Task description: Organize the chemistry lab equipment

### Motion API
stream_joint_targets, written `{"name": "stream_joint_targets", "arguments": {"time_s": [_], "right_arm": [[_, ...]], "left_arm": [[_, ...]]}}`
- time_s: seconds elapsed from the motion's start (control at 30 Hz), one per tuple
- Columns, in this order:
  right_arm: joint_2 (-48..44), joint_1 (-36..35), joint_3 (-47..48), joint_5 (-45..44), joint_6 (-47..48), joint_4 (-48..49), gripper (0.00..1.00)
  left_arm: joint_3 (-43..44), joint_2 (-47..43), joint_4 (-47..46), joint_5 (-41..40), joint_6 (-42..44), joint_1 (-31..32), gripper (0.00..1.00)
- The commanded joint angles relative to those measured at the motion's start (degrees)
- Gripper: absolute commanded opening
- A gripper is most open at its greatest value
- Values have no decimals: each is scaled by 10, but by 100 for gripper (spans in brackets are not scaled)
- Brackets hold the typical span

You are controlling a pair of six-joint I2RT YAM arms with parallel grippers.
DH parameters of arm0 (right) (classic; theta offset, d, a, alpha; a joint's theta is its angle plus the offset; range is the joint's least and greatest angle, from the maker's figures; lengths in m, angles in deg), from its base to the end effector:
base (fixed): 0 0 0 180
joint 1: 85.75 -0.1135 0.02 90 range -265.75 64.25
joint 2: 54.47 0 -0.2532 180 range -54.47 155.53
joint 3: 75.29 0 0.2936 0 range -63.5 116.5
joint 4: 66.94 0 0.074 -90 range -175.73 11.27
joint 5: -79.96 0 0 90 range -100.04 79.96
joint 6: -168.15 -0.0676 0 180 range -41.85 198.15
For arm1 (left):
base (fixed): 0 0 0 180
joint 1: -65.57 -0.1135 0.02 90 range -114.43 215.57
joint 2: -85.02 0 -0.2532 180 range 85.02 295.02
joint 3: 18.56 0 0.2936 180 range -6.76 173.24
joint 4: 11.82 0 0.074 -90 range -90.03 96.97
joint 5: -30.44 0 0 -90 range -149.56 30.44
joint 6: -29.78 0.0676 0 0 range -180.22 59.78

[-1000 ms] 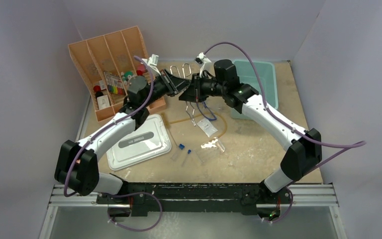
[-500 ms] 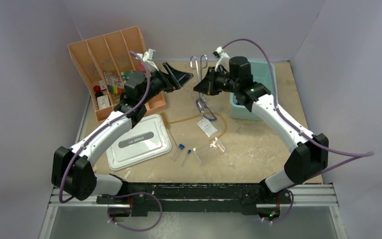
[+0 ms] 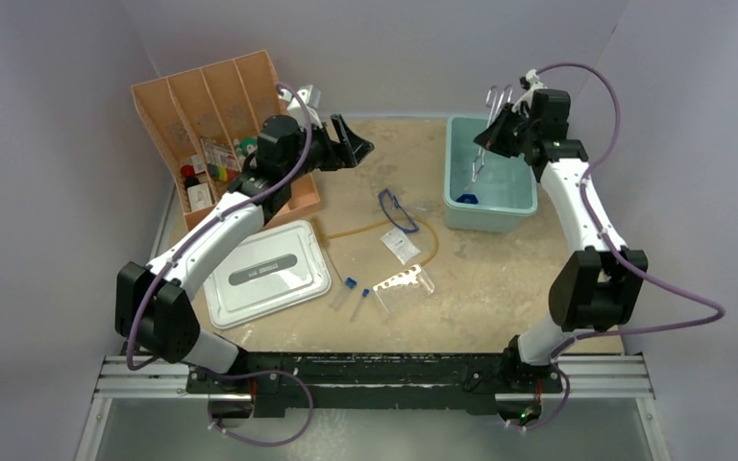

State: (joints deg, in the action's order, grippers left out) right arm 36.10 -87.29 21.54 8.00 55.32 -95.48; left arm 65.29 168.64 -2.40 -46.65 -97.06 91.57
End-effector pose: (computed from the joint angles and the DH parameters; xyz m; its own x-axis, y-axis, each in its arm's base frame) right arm 0.4416 0.0328 0.3463 -0.4704 0.3564 -0.8073 -0.1405 0.8729 0.4672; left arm 0.3741 -0.1992 0.3440 -0.4899 -0.4113 -0.7686 0.4145 0.6657 -0.6204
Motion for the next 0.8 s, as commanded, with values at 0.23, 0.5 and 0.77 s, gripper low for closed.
{"name": "stream_joint_targets", "arguments": {"time_s": [0.23, 0.5, 0.77], "right_arm": [[150, 14, 83, -27, 67, -57, 0], [235, 14, 106, -1, 77, -48, 0], [283, 13, 106, 40, 55, -21, 1]], "left_arm": [[85, 95, 64, 15, 74, -2, 74], [127, 152, 65, 22, 79, -2, 74], [150, 180, 53, 31, 72, -2, 73]]}}
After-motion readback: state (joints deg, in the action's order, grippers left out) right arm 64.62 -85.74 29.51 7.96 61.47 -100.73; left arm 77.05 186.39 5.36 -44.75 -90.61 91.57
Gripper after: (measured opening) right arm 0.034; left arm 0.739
